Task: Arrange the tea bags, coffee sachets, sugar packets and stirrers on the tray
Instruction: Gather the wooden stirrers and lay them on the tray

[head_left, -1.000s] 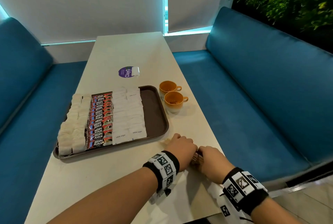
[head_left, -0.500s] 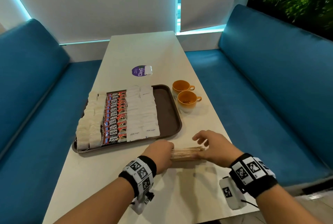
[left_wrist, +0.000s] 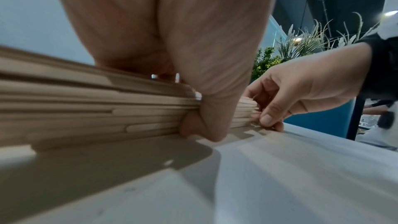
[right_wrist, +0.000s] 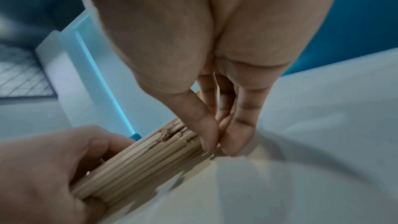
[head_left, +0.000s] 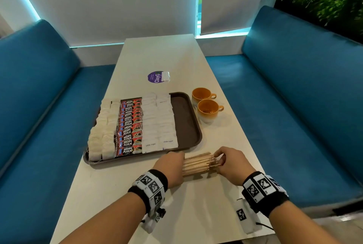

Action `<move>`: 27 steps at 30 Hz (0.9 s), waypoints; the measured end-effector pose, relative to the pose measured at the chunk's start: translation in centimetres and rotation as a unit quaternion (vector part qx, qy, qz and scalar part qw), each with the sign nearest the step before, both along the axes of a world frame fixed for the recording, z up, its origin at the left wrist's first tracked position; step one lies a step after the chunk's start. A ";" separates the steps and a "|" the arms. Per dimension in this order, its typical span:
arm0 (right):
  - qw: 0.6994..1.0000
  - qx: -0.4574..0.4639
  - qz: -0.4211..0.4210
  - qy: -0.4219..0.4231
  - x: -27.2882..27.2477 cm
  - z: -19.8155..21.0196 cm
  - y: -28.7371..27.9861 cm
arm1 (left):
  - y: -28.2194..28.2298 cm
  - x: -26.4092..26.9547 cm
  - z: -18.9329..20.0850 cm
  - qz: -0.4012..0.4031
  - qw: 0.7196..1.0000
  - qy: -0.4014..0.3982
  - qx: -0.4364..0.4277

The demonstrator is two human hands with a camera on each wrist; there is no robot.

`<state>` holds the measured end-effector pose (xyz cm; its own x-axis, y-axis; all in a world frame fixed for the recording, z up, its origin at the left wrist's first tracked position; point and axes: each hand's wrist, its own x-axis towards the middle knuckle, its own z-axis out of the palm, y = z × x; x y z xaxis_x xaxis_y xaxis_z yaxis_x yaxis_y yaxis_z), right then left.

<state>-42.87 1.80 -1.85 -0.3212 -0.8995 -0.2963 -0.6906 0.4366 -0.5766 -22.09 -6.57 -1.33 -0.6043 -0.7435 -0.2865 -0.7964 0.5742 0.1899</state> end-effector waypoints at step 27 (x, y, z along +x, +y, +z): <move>0.956 -0.157 -0.075 -0.235 2.7 4.2 -0.4 | -1.0 2.0 0.8 0.057 0.968 0.199 0.143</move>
